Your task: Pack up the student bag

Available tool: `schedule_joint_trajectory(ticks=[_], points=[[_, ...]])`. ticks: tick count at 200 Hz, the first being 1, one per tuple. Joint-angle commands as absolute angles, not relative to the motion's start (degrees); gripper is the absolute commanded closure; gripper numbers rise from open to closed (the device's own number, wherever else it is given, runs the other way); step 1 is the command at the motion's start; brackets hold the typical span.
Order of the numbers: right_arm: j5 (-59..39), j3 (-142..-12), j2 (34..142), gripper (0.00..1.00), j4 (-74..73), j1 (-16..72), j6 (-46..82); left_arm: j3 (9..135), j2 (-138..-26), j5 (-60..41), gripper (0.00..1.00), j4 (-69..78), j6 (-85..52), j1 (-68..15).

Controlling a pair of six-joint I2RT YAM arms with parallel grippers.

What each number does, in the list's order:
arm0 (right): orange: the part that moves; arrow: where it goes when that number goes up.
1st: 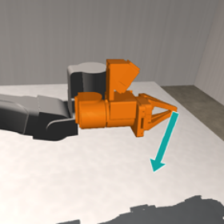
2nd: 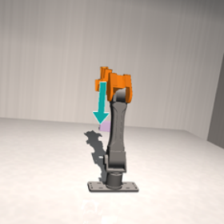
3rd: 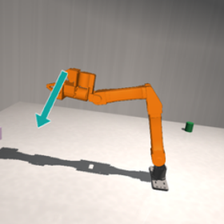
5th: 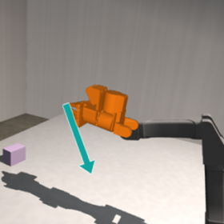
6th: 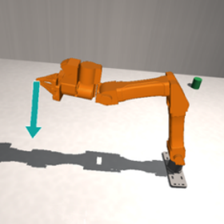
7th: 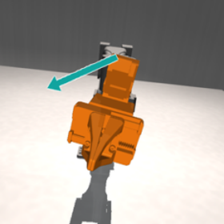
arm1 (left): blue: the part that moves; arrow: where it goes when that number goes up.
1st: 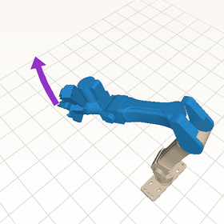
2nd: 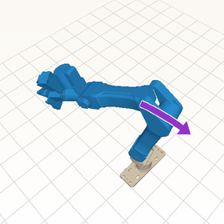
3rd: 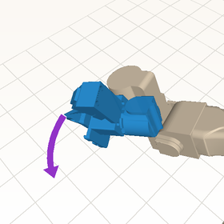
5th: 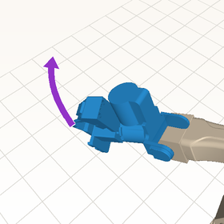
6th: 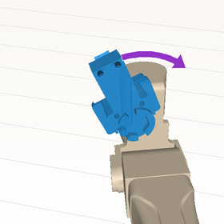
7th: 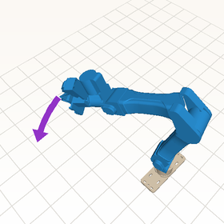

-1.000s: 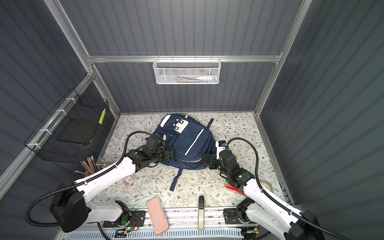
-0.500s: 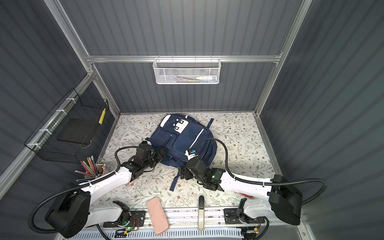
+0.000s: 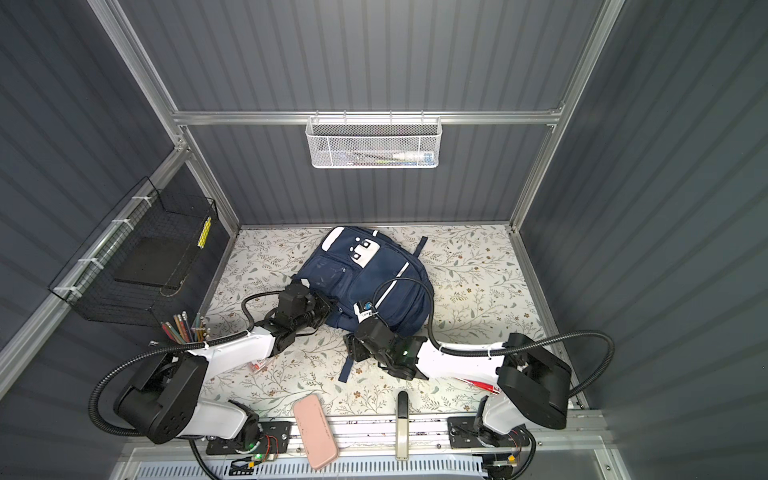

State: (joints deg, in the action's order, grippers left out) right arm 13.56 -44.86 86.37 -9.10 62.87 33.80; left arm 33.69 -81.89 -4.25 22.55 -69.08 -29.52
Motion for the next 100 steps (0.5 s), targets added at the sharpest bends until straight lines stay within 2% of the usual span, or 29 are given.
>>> schedule_joint_trajectory(ticks=[1, 23, 33, 100], points=[[11.84, -48.36, 89.59, 0.43, -13.42, 61.35, 34.78, 34.11, -79.58, -6.35, 1.00, 23.36, -70.16, -29.60], [9.27, -52.41, 93.69, 0.54, -15.73, 60.62, 33.61, 34.30, -78.50, -7.10, 0.99, 22.40, -70.92, -29.57], [8.06, -53.68, 95.37, 0.56, -16.78, 60.62, 33.78, 34.46, -78.39, -7.30, 0.99, 21.91, -71.34, -29.62], [8.77, -57.14, 104.49, 0.47, -19.13, 56.40, 41.64, 33.75, -77.16, -8.69, 0.98, 21.83, -72.15, -29.58]])
